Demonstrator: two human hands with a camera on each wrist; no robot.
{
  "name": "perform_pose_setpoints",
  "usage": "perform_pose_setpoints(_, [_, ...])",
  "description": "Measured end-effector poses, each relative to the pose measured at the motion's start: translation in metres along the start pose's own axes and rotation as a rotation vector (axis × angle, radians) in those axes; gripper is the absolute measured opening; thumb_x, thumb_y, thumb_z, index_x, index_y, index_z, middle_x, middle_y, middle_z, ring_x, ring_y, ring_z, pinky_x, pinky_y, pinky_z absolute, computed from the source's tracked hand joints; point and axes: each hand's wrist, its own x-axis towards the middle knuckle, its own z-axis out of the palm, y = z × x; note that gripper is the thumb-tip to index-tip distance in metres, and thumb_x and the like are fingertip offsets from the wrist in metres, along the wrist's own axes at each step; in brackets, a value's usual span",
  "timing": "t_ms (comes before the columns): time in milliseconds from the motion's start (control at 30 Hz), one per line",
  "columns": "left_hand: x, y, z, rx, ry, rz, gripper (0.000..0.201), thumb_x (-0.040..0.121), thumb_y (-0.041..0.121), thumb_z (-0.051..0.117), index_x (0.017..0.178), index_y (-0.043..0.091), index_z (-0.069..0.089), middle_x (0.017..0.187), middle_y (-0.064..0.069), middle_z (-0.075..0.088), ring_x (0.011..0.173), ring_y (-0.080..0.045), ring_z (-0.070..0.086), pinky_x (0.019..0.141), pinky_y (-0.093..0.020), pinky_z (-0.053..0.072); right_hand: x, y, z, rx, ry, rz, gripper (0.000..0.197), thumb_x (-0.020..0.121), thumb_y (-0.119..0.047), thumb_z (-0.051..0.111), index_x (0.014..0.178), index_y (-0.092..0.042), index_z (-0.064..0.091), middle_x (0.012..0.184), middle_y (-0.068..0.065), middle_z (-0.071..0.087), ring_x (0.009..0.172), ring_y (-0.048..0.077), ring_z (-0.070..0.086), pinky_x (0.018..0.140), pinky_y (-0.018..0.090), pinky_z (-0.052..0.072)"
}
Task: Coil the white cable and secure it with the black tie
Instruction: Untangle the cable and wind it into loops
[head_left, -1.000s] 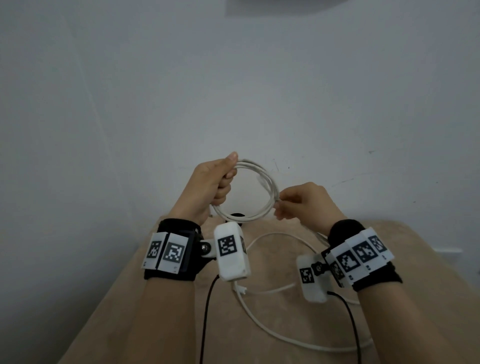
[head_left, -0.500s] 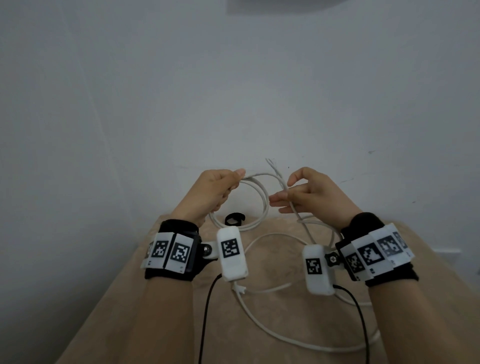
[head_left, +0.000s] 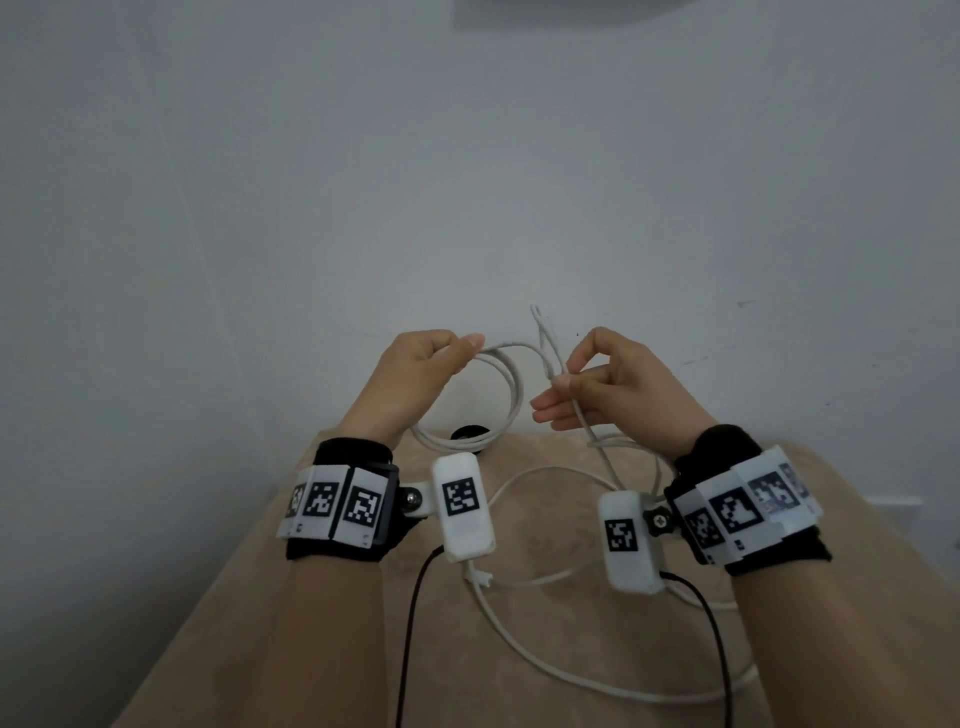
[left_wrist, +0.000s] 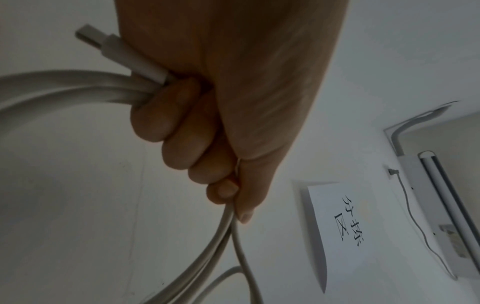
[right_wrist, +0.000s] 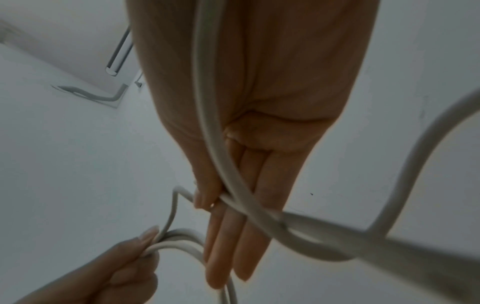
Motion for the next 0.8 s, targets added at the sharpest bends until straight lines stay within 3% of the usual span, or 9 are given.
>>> perform_pose_setpoints(133, [-0.001, -0.006, -0.006, 0.042, -0.037, -0.015, 0.049, 0.092, 0.031, 0.06, 0.053, 0.021, 0.032, 0.048, 0.011, 0.023, 0.041, -0.005, 0.02, 0.041, -0.017, 0.019, -0.002, -0.004, -0.004, 0.069, 0.047, -0.009, 0.012, 0.095, -0.003, 0.053, 0.087, -0.007, 0.044, 0.083, 0.025, 0.072, 0.08, 0.036, 0.072, 0.074, 0.046, 0.06])
perform_pose_setpoints(300, [0.002, -0.002, 0.013, 0.308, -0.166, -0.008, 0.046, 0.091, 0.038, 0.06, 0.055, 0.016, 0.042, 0.05, 0.008, 0.029, 0.043, -0.006, 0.029, 0.05, -0.025, 0.023, -0.002, -0.006, 0.01, 0.038, -0.042, -0.02, 0.011, 0.096, -0.003, 0.051, 0.088, -0.006, 0.044, 0.081, 0.029, 0.07, 0.076, 0.041, 0.071, 0.07, 0.046, 0.06])
perform_pose_setpoints(433, [0.005, -0.011, 0.016, 0.451, -0.063, -0.065, 0.045, 0.092, 0.04, 0.056, 0.056, 0.015, 0.044, 0.052, 0.003, 0.037, 0.053, -0.013, 0.037, 0.056, -0.033, 0.026, -0.004, -0.012, 0.01, 0.185, -0.108, -0.064, 0.012, 0.094, -0.002, 0.051, 0.085, -0.006, 0.044, 0.081, 0.028, 0.07, 0.074, 0.04, 0.071, 0.066, 0.041, 0.06])
perform_pose_setpoints(567, [0.005, -0.027, -0.011, 0.369, 0.19, -0.116, 0.042, 0.093, 0.038, 0.055, 0.062, 0.011, 0.048, 0.059, -0.002, 0.043, 0.059, -0.019, 0.043, 0.058, -0.033, 0.028, -0.003, -0.006, -0.006, 0.324, 0.036, -0.073, 0.012, 0.094, -0.003, 0.049, 0.083, -0.006, 0.045, 0.083, 0.027, 0.071, 0.075, 0.039, 0.071, 0.068, 0.041, 0.06])
perform_pose_setpoints(633, [0.003, -0.031, -0.022, 0.318, 0.27, -0.096, 0.041, 0.094, 0.036, 0.056, 0.065, 0.008, 0.051, 0.059, -0.002, 0.044, 0.057, -0.014, 0.043, 0.058, -0.03, 0.029, 0.0, 0.002, -0.013, 0.259, 0.152, -0.051, 0.013, 0.095, -0.003, 0.051, 0.083, -0.006, 0.047, 0.082, 0.025, 0.072, 0.076, 0.039, 0.072, 0.069, 0.042, 0.06])
perform_pose_setpoints(700, [0.0, -0.032, -0.029, 0.227, 0.282, -0.053, 0.042, 0.094, 0.034, 0.057, 0.06, 0.012, 0.046, 0.049, 0.009, 0.039, 0.046, -0.004, 0.035, 0.048, -0.021, 0.025, 0.004, 0.011, -0.02, 0.119, 0.288, -0.023, 0.012, 0.094, -0.004, 0.055, 0.083, -0.004, 0.05, 0.081, 0.023, 0.072, 0.074, 0.035, 0.072, 0.069, 0.041, 0.06])
perform_pose_setpoints(800, [-0.006, -0.029, -0.039, 0.02, 0.261, 0.008, 0.044, 0.093, 0.031, 0.059, 0.057, 0.016, 0.04, 0.042, 0.014, 0.029, 0.04, -0.003, 0.024, 0.042, -0.02, 0.02, 0.006, 0.021, -0.031, -0.075, 0.482, 0.005, 0.013, 0.091, -0.005, 0.059, 0.078, -0.003, 0.057, 0.077, 0.018, 0.069, 0.071, 0.031, 0.071, 0.069, 0.04, 0.059])
